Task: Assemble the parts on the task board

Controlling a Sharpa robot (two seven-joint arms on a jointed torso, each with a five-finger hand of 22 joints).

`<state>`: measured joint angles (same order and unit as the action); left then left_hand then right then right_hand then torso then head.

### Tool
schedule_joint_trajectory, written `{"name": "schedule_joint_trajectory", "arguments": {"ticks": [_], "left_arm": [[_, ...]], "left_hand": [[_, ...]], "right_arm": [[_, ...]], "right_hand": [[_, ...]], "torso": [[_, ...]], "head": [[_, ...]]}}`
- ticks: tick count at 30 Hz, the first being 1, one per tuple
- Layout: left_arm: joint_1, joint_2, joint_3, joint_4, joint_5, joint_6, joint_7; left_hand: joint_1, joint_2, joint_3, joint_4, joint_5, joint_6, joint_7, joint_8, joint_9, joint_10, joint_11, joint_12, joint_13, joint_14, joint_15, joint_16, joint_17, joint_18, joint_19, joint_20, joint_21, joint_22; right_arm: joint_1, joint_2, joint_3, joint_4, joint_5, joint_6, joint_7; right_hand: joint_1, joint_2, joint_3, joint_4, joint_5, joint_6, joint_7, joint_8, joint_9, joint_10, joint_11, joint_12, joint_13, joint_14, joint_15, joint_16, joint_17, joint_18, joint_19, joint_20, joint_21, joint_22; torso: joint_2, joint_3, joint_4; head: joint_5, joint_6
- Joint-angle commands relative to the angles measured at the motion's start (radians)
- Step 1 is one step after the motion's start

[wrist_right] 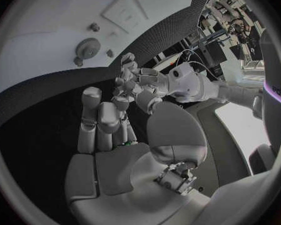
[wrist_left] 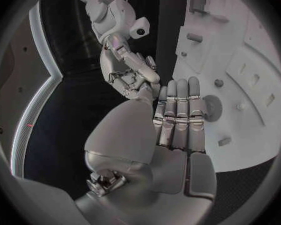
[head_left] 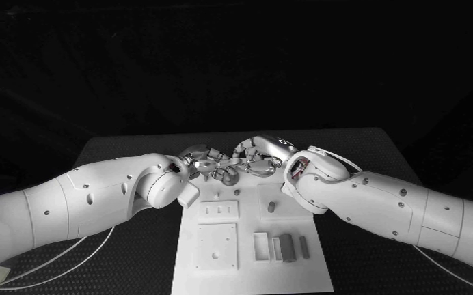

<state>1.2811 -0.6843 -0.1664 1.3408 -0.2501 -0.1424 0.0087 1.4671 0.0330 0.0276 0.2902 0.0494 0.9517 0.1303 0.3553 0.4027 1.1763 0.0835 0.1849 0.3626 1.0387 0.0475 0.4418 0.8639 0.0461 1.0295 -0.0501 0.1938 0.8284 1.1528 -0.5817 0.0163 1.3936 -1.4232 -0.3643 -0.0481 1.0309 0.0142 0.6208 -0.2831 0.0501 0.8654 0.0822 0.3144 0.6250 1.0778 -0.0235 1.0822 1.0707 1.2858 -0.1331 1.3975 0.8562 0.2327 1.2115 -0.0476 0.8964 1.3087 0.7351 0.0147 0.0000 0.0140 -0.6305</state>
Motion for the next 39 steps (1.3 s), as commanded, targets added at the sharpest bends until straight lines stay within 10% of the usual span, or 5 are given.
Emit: {"name": "schedule_joint_trajectory", "arguments": {"ticks": [1, 21, 39], "left_arm": [[0.0, 0.0, 0.0, 0.001, 0.004, 0.007, 0.011], [0.0, 0.004, 0.001, 0.001, 0.09, 0.008, -0.001], [0.0, 0.002, 0.001, 0.001, 0.133, 0.021, -0.015]], "left_hand": [[0.015, -0.001, 0.007, -0.002, 0.001, 0.011, -0.003, 0.005, 0.004, 0.012, -0.002, 0.007, 0.004, 0.011, 0.0, 0.009, 0.005, 0.002, 0.008, 0.002, -0.002, 0.003], [0.152, -0.012, 0.035, -0.008, 0.001, 0.046, -0.028, 0.017, 0.037, 0.051, -0.021, 0.018, 0.045, 0.024, -0.016, 0.052, 0.059, -0.016, 0.009, -0.015, 0.0, 0.032], [0.124, -0.034, 0.055, -0.007, 0.004, 0.051, -0.03, 0.011, 0.059, 0.056, -0.023, 0.011, 0.068, 0.022, -0.02, 0.056, 0.083, -0.024, 0.001, -0.02, -0.005, 0.051]], "right_arm": [[0.0, 0.0, 0.001, 0.0, 0.002, 0.018, 0.005], [0.0, 0.024, 0.0, -0.035, -0.006, 0.027, 0.001], [-0.001, 0.028, 0.0, -0.042, -0.009, 0.032, 0.002]], "right_hand": [[-0.005, 0.009, 0.0, -0.005, 0.001, 0.171, -0.001, 0.003, 0.002, 0.001, -0.006, 0.003, 0.0, -0.002, -0.004, 0.0, 0.0, 0.029, -0.001, -0.01, 0.001, 0.015], [-0.006, 0.009, 0.0, -0.005, 0.001, 0.171, -0.001, 0.002, 0.003, 0.001, -0.006, 0.003, 0.0, -0.002, -0.004, -0.001, 0.0, 0.029, -0.001, -0.01, 0.0, 0.014], [-0.006, 0.009, 0.0, -0.005, 0.001, 0.17, -0.001, 0.002, 0.004, 0.001, -0.006, 0.002, 0.0, -0.002, -0.004, -0.001, 0.0, 0.029, -0.001, -0.01, 0.0, 0.014]], "torso": [[0.0, 0.0, -0.0005], [0.0, 0.0, 0.0], [0.0, 0.0, -0.0011]], "head": [[0.001, -0.001], [0.0, -0.002], [-0.002, -0.005]]}}
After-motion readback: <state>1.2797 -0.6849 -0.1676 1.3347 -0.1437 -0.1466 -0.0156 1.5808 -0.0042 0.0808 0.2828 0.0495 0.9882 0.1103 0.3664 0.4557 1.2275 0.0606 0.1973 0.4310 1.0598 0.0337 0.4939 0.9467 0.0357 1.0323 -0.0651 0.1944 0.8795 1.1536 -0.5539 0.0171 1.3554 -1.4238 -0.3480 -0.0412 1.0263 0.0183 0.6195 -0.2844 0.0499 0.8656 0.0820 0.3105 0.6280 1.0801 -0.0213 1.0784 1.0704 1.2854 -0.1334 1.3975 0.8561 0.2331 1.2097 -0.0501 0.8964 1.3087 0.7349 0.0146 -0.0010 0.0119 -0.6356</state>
